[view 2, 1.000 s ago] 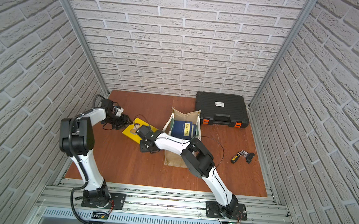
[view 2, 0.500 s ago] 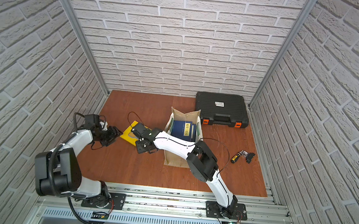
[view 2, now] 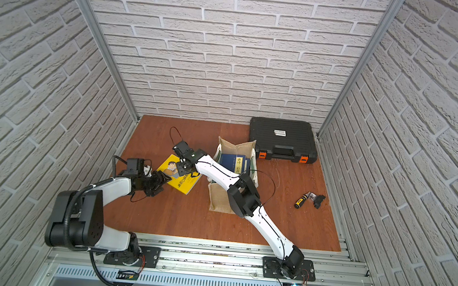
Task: Put the books into the canvas bag
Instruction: Pick up the book from the center of the board.
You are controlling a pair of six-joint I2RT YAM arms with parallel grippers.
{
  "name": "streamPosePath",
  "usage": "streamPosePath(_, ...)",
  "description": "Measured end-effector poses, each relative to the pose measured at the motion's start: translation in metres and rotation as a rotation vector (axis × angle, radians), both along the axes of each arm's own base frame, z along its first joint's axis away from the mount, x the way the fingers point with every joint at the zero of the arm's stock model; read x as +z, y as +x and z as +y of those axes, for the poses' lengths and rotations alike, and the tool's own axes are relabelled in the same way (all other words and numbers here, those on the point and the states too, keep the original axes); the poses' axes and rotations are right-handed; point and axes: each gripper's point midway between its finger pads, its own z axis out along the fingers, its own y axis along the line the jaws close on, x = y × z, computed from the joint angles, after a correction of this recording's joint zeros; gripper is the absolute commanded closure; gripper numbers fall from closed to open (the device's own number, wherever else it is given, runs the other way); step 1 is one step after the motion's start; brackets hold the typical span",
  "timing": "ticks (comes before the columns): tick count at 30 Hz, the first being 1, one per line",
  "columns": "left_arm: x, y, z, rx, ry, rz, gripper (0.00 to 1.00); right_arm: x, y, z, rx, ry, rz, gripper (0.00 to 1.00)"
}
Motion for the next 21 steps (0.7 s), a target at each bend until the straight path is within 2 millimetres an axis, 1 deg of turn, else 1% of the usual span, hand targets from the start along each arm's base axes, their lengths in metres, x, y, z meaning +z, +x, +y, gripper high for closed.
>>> streamPosePath(2, 0.0, 0.005, -0.002, -0.003, -0.015, -0.016, 0.32, 0.003, 0.003, -0.002, 0.002, 0.002, -0.001, 0.41)
streamPosePath(4, 0.001, 0.011, -0.003, -0.004, -0.04, -0.038, 0.32, 0.0, 0.005, -0.006, 0.003, 0.001, 0.011, 0.44)
streamPosePath(7, 0.001, 0.019, -0.006, -0.004, -0.09, -0.078, 0.32, -0.003, 0.005, -0.009, 0.016, 0.008, 0.032, 0.52)
streamPosePath(9, 0.002, 0.023, -0.007, 0.004, -0.125, -0.104, 0.32, -0.005, 0.004, -0.007, 0.03, 0.023, 0.041, 0.57)
streamPosePath(12, 0.003, 0.031, -0.006, 0.025, -0.155, -0.15, 0.32, -0.006, 0.0, -0.005, 0.051, 0.053, 0.067, 0.63)
streamPosePath(15, 0.005, 0.044, -0.007, 0.041, -0.193, -0.204, 0.32, -0.007, -0.007, -0.004, 0.072, 0.075, 0.099, 0.66)
streamPosePath(18, 0.007, 0.057, -0.008, 0.058, -0.235, -0.259, 0.32, -0.007, -0.015, 0.0, 0.099, 0.104, 0.132, 0.68)
streamPosePath(21, 0.008, 0.065, -0.012, 0.068, -0.28, -0.301, 0.33, -0.007, -0.025, 0.003, 0.12, 0.134, 0.171, 0.69)
